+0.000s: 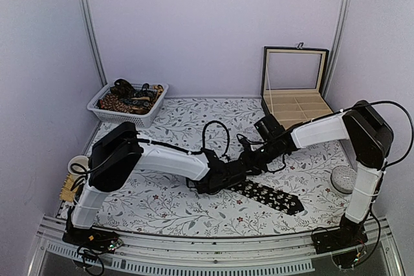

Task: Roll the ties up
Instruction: Roll the tie at the center of the board.

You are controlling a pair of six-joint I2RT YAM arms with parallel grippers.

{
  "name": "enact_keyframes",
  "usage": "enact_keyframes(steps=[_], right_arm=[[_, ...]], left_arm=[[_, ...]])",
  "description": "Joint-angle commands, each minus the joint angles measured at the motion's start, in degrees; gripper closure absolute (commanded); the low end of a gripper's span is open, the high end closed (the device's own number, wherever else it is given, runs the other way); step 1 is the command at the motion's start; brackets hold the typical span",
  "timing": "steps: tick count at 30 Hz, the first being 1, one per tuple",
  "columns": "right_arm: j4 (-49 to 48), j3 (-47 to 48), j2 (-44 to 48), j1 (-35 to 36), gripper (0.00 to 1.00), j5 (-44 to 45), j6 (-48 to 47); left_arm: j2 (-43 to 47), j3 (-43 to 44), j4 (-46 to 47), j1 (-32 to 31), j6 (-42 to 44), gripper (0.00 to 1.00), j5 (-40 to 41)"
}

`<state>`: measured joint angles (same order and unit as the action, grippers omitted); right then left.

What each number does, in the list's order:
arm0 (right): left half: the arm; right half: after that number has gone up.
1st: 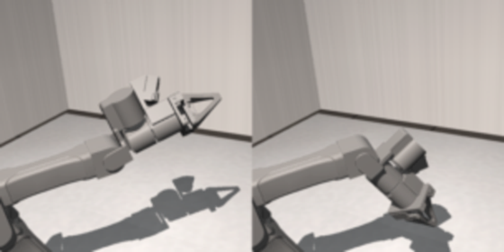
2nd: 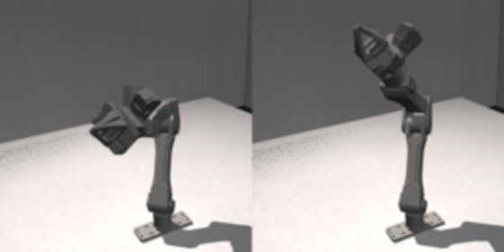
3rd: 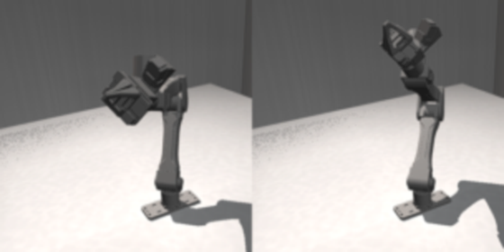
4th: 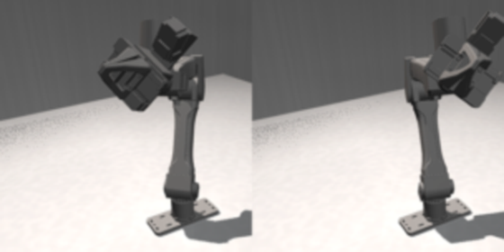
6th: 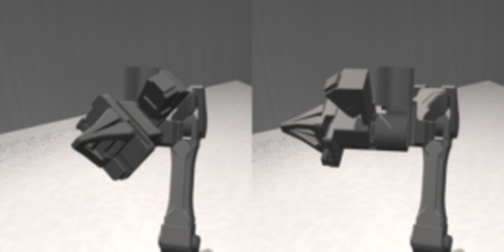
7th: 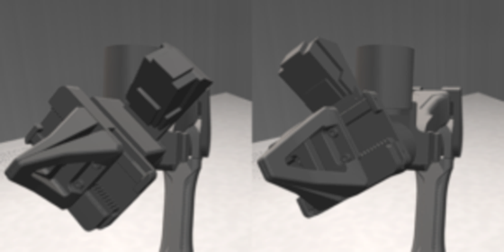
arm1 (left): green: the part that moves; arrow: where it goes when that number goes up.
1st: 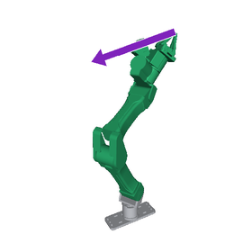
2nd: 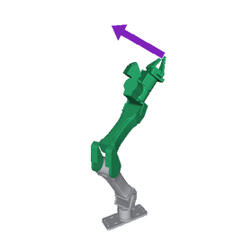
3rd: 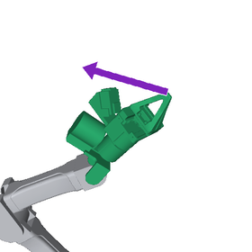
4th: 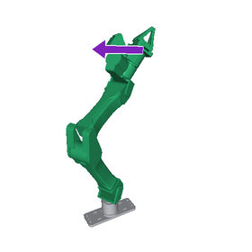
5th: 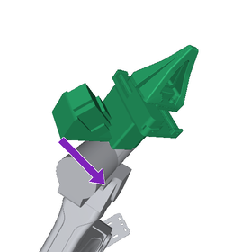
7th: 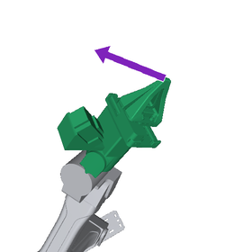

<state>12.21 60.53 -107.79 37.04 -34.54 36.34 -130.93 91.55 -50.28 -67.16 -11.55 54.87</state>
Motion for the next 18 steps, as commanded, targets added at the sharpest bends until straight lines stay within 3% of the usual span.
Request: enact_keyframes(steps=[1, 18], right_arm=[[-0.31, -0.81, 6.72, -0.30, 0.70, 0.53, -0.55], [-0.82, -0.44, 6.63, -0.30, 0.70, 0.79, -0.13]], left_arm=[[1.91, 0.77, 1.99, 0.47, 0.15, 0.43, -6.30], [1.56, 4.65, -0.50, 0.45, -1.45, 0.38, -2.82]])
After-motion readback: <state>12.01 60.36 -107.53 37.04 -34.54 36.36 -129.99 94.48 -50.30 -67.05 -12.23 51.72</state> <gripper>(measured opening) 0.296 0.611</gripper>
